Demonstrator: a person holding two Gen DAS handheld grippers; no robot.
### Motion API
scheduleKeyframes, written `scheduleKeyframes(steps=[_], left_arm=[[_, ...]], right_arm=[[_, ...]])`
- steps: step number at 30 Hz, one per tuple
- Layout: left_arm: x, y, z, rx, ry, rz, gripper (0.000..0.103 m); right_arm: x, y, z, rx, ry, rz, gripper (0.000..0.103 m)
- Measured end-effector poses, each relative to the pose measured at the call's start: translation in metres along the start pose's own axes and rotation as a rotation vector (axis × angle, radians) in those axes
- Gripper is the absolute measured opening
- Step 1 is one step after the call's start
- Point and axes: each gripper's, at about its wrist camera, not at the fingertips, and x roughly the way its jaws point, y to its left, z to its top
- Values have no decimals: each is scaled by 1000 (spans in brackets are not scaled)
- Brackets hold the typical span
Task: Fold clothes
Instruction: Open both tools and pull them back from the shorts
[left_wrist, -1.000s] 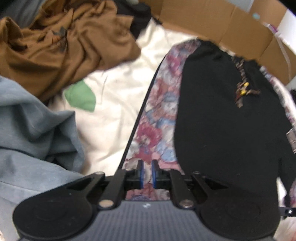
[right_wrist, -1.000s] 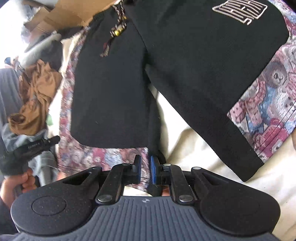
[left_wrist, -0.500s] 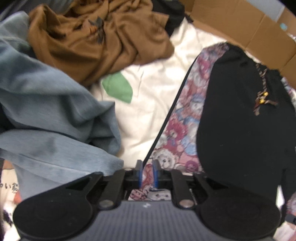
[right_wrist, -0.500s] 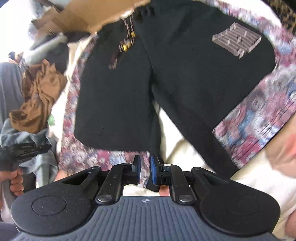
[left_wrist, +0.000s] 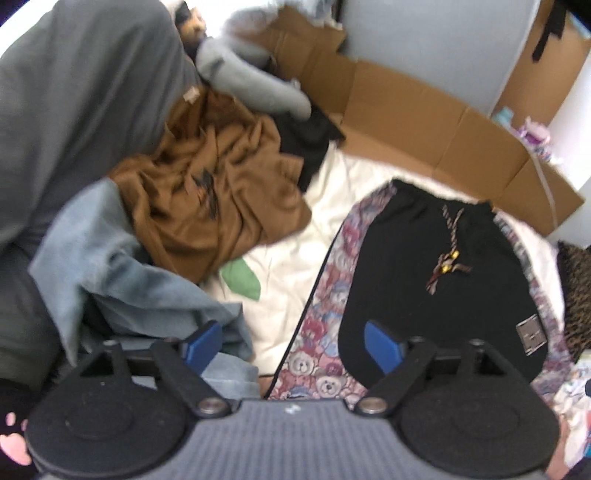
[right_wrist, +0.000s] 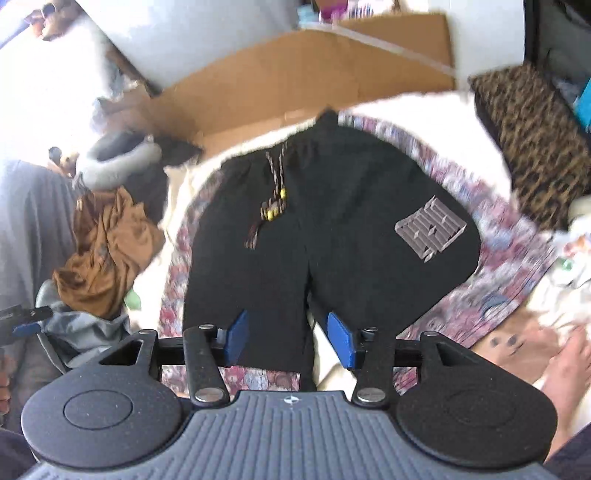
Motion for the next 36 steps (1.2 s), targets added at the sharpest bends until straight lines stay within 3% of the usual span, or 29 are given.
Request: scheduleKeyframes(steps=[5,10,13,18,23,32,36], left_arm=[[-36,7,16,-1,-36,-28,88],[-72,6,36,15,-70,-58,90],[-86,2,49,12,-93,-44,90],[-98,-10,59,-34,-107,-56,90],[-97,-34,61,11,-105,-39,90],[-68,-71,86,29,-83,-40,89],[-45,-88,101,58,-72,-56,79]], right_arm=[[-42,7,19,-22,-25,-7,66],[-86,23,38,-74,-30,6,88],[-105,31,52,-104,-45,15,88],[-108,24,83,-53,-65,7,88],[-110,16,114,-7,-82,2,88],[-65,-4,149,-39,-32,19,88],[-41,-12,165,-87,-10,29,88]])
